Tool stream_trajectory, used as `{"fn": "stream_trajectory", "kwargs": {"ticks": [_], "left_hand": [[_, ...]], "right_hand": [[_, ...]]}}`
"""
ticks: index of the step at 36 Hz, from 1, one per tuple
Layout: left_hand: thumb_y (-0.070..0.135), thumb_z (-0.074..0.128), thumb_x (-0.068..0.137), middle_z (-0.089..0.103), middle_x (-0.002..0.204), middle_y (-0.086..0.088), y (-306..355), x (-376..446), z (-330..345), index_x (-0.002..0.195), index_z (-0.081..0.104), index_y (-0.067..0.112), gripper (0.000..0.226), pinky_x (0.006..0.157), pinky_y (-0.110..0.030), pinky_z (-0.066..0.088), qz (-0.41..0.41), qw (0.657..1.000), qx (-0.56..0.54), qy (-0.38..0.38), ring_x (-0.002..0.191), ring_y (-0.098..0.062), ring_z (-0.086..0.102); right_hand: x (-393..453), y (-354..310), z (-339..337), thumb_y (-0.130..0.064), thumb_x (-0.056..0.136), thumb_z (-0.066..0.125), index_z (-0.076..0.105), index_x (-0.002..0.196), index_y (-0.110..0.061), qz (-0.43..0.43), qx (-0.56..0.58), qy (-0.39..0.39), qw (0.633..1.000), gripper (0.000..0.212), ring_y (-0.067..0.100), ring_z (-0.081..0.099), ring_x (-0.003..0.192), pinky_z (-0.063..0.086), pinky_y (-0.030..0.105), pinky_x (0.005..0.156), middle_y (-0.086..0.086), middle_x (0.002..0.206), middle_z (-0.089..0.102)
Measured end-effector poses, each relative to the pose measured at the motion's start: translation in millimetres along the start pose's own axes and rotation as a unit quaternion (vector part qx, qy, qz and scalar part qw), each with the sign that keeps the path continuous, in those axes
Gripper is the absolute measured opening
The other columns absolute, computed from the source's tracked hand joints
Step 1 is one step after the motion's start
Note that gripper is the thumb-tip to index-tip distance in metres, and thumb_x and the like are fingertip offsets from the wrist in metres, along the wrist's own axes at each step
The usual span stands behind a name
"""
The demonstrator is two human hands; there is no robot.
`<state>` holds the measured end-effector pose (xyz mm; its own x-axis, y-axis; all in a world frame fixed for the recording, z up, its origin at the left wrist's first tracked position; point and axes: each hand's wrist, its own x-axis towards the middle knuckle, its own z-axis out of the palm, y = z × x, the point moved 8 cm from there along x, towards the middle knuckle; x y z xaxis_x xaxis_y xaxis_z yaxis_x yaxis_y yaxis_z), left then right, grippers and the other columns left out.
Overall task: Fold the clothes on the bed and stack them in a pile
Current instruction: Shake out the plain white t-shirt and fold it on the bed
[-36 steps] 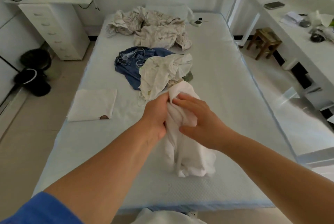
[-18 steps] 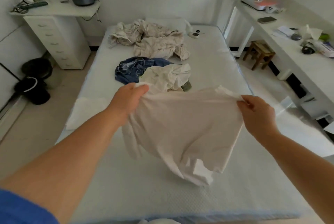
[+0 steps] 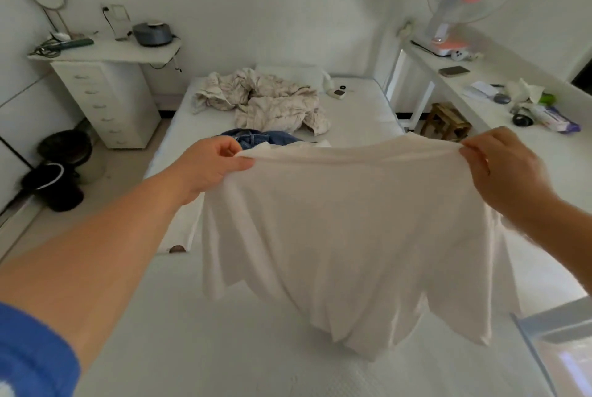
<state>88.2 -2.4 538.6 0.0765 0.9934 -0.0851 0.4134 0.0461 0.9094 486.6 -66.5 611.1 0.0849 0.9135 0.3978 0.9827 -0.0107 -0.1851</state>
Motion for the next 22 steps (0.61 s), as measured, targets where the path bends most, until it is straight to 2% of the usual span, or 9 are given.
{"fn": "stream_trajectory", "kwargs": {"ticks": [2,4,7,9,10,12,14,18,22], "left_hand": [[0.023,0.076,0.076,0.054,0.057,0.013,14,8,-1,0.057,0.057,0.028,0.027,0.053,-0.019,0.036,0.031,0.999,0.009,0.019,0.055,-0.005,0.047],[0.026,0.077,0.075,0.051,0.050,0.017,31,13,-5,0.061,0.054,0.025,0.027,0.044,-0.010,0.031,0.066,0.996,0.032,0.042,0.044,0.003,0.042],[0.030,0.076,0.075,0.045,0.049,0.014,47,18,-11,0.059,0.049,0.023,0.032,0.036,-0.008,0.026,0.104,0.988,0.078,0.084,0.038,0.003,0.037],[0.035,0.073,0.077,0.045,0.048,0.012,49,20,-13,0.057,0.046,0.023,0.035,0.036,-0.012,0.029,0.106,0.981,0.126,0.103,0.038,0.000,0.039],[0.039,0.070,0.079,0.045,0.050,0.010,47,20,-13,0.057,0.045,0.022,0.037,0.039,-0.018,0.032,0.102,0.975,0.165,0.110,0.041,-0.002,0.041],[0.044,0.063,0.083,0.044,0.054,0.005,41,20,-15,0.056,0.042,0.021,0.042,0.046,-0.030,0.026,0.098,0.955,0.250,0.127,0.049,-0.010,0.042],[0.046,0.060,0.085,0.045,0.056,0.002,33,21,-18,0.056,0.041,0.020,0.043,0.048,-0.031,0.024,0.093,0.943,0.286,0.142,0.052,-0.016,0.041],[0.044,0.057,0.087,0.049,0.063,0.000,21,25,-18,0.064,0.045,0.018,0.037,0.051,-0.031,0.029,0.085,0.950,0.258,0.157,0.058,-0.018,0.044],[0.042,0.060,0.086,0.055,0.067,0.001,24,26,-16,0.067,0.051,0.020,0.030,0.053,-0.029,0.034,0.089,0.969,0.138,0.184,0.059,-0.015,0.049]], "right_hand": [[8,6,-6,-0.026,0.098,0.042,0.061,0.113,-0.012,0.048,0.061,0.015,0.997,0.028,0.030,0.052,0.092,0.038,0.038,0.082,0.007,0.103,0.058],[13,12,-10,-0.026,0.098,0.041,0.060,0.110,-0.016,0.094,0.133,0.027,0.986,0.024,0.023,0.048,0.085,0.037,0.035,0.078,0.000,0.091,0.054],[20,19,-11,-0.025,0.096,0.042,0.058,0.104,-0.023,0.125,0.189,0.020,0.974,0.018,0.021,0.047,0.086,0.035,0.034,0.077,-0.002,0.090,0.053],[21,19,-8,-0.023,0.095,0.044,0.058,0.094,-0.027,0.133,0.207,-0.008,0.969,0.014,0.020,0.047,0.084,0.035,0.034,0.076,-0.004,0.086,0.054],[20,18,-6,-0.022,0.094,0.046,0.058,0.087,-0.026,0.131,0.217,-0.033,0.967,0.014,0.019,0.048,0.080,0.035,0.033,0.075,-0.006,0.082,0.055],[15,14,1,-0.017,0.090,0.050,0.061,0.078,-0.028,0.115,0.229,-0.104,0.961,0.019,0.015,0.051,0.074,0.037,0.033,0.072,-0.008,0.079,0.058],[9,9,8,-0.010,0.087,0.052,0.063,0.078,-0.025,0.096,0.218,-0.178,0.955,0.021,0.015,0.053,0.075,0.040,0.033,0.070,-0.002,0.079,0.061],[8,6,8,-0.003,0.083,0.054,0.061,0.085,-0.010,0.060,0.157,-0.237,0.957,0.010,0.020,0.053,0.076,0.039,0.024,0.066,0.012,0.085,0.061],[18,14,1,-0.002,0.084,0.052,0.061,0.087,-0.019,0.054,0.107,-0.243,0.963,0.019,0.013,0.053,0.078,0.039,0.023,0.064,0.003,0.086,0.061]]}}
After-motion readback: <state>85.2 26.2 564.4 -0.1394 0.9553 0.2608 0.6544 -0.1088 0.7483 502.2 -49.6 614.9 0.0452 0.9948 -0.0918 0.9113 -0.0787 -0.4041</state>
